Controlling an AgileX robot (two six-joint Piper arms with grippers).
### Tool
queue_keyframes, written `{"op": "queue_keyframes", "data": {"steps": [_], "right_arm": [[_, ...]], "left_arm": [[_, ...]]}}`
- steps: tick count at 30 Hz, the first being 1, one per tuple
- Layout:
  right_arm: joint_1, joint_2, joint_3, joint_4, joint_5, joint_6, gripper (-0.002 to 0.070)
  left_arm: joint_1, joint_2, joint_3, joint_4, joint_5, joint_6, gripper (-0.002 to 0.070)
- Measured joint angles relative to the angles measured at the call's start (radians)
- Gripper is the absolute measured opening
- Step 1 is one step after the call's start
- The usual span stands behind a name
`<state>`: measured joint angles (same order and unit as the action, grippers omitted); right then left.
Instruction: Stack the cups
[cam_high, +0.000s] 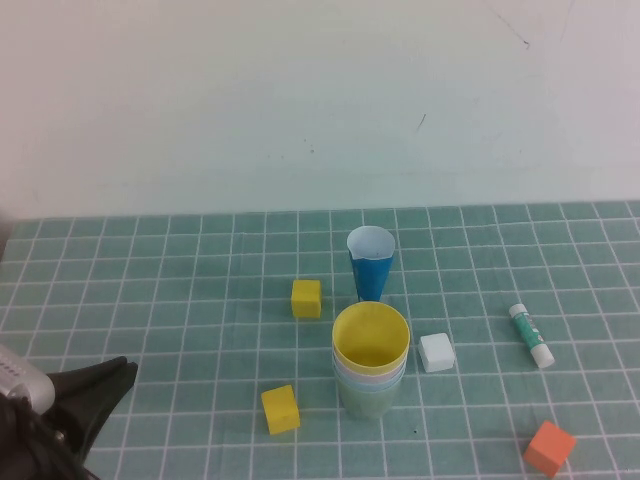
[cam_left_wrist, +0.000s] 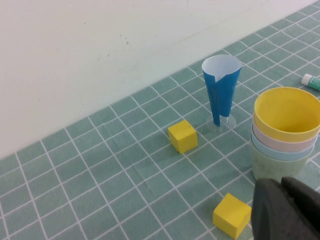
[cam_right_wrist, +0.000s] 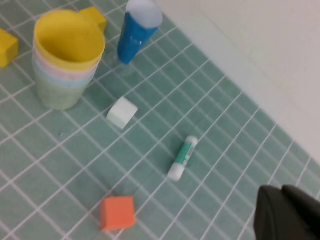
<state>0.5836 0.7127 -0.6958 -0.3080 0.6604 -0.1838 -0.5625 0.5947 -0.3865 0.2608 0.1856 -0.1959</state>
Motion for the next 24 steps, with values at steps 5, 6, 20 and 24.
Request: {"op": "queue_keyframes", "data": {"steps": [5,6,20,24], "right_arm": [[0.000,-0.191,0.182,0.000,-0.010,0.054,0.0000],[0.000,-0.222,0.206,0.000,-0.003,0.061,0.0000],[0.000,-0.315,0.277,0.005,0.125,0.135,0.0000],[0.000,-0.315,0.277,0.006,0.125,0.135,0.0000]], "left_arm": [[0.000,0.000,0.000,-0.001,0.000,0.000,-0.0001],[0.000,0.000,0.000,-0.001,0.000,0.000,-0.0001],[0.000,0.000,0.002,-0.001,0.022,-0.002,-0.0002],[0.000,0.000,0.002,-0.001,0.028,-0.002,-0.0002]]}}
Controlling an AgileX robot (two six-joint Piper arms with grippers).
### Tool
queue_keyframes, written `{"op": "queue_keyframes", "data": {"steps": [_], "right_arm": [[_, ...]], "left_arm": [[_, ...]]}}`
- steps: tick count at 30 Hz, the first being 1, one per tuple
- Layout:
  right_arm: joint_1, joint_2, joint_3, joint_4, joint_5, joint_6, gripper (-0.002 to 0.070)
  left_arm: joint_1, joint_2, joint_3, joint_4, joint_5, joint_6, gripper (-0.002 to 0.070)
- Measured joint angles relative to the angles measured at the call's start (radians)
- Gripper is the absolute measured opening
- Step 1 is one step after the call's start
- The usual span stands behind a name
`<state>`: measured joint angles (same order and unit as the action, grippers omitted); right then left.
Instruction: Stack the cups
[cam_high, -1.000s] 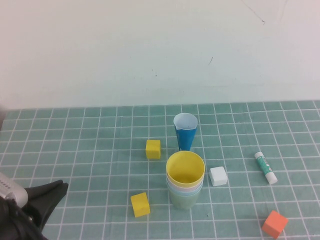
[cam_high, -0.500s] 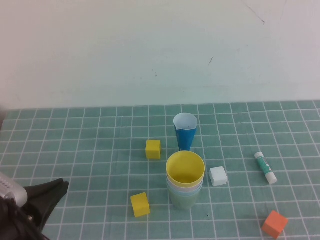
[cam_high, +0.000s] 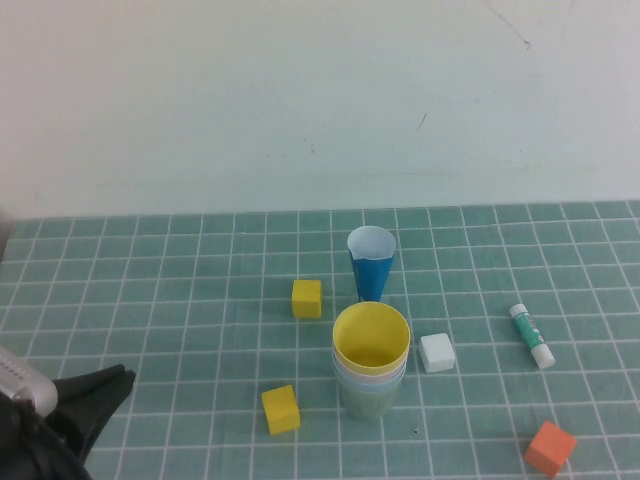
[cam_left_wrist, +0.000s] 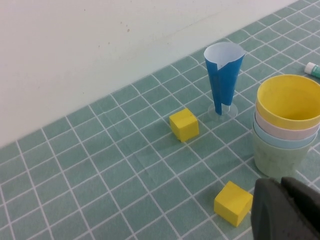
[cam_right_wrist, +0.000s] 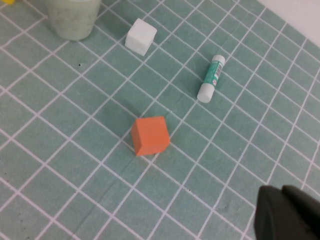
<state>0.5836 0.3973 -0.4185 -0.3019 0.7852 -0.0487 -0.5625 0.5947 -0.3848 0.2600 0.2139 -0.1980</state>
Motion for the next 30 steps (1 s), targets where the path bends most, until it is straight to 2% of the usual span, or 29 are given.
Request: {"op": "queue_keyframes", "data": {"steps": [12,15,19,23,30], "right_arm": [[0.000,0.000,0.002,0.001,0.002,0.000,0.0000],[0.000,0.000,0.004,0.001,0.002,0.001,0.0000],[0.000,0.000,0.004,0.001,0.002,0.002,0.0000],[0.000,-0.002,0.004,0.001,0.002,0.003,-0.0001],[0.000,-0.002,0.004,0.001,0.002,0.003,-0.0001]], "left_arm": [[0.000,-0.020,0.023,0.022,0.010,0.000,-0.0002],[0.000,-0.090,0.068,0.020,0.012,0.025,-0.0002],[0.028,-0.250,0.135,-0.060,-0.003,0.062,-0.0002],[0.132,-0.420,0.209,-0.144,-0.057,0.070,-0.0002],[0.377,-0.599,0.356,-0.292,-0.081,0.072,-0.0002]]}}
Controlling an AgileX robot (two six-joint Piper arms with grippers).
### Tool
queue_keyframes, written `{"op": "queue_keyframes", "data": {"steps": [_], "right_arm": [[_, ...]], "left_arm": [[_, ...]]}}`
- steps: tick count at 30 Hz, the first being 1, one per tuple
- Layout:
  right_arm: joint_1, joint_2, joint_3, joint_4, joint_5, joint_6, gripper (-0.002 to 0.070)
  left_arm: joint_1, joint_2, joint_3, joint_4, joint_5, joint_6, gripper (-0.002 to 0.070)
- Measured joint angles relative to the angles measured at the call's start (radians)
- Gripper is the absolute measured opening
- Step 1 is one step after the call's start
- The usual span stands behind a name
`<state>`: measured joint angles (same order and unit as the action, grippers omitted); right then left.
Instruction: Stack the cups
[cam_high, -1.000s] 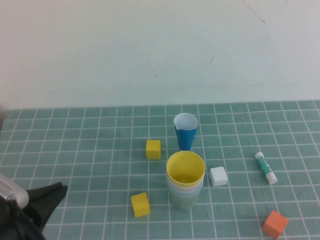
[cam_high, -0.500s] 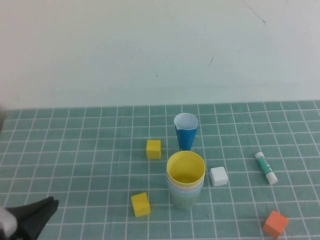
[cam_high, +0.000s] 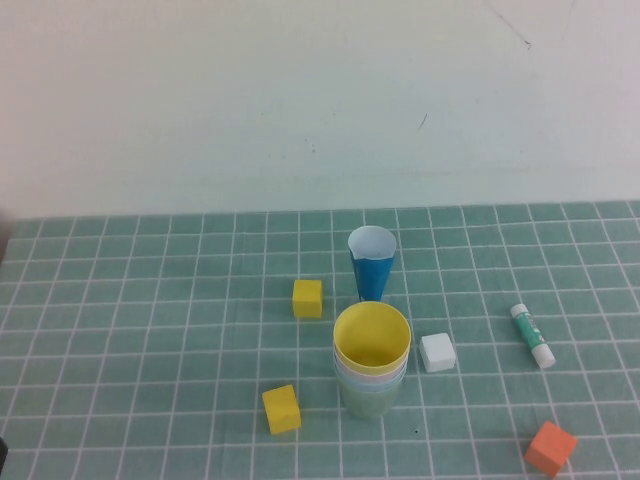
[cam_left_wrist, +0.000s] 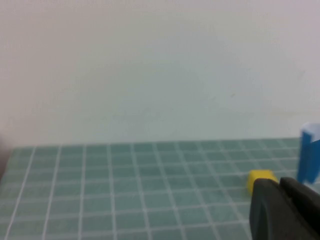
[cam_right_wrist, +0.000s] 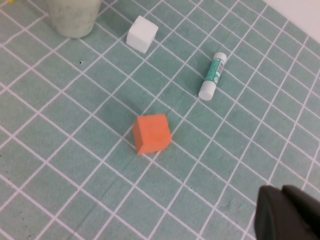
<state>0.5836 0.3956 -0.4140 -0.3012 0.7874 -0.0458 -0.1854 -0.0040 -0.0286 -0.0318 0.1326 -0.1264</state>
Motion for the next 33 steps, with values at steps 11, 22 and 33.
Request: {"op": "queue_keyframes", "data": {"steps": [11,22,33], "right_arm": [[0.000,0.000,0.000,0.000,0.000,0.002,-0.0001],[0.000,0.000,0.000,0.000,0.000,0.006,-0.0001],[0.000,0.000,0.000,0.000,0.000,0.006,-0.0001]], "left_arm": [[0.123,-0.006,0.048,-0.037,0.165,0.003,-0.0002],[0.123,-0.008,0.048,-0.033,0.173,0.033,-0.0002],[0.123,-0.008,0.048,-0.031,0.173,0.036,-0.0002]]}}
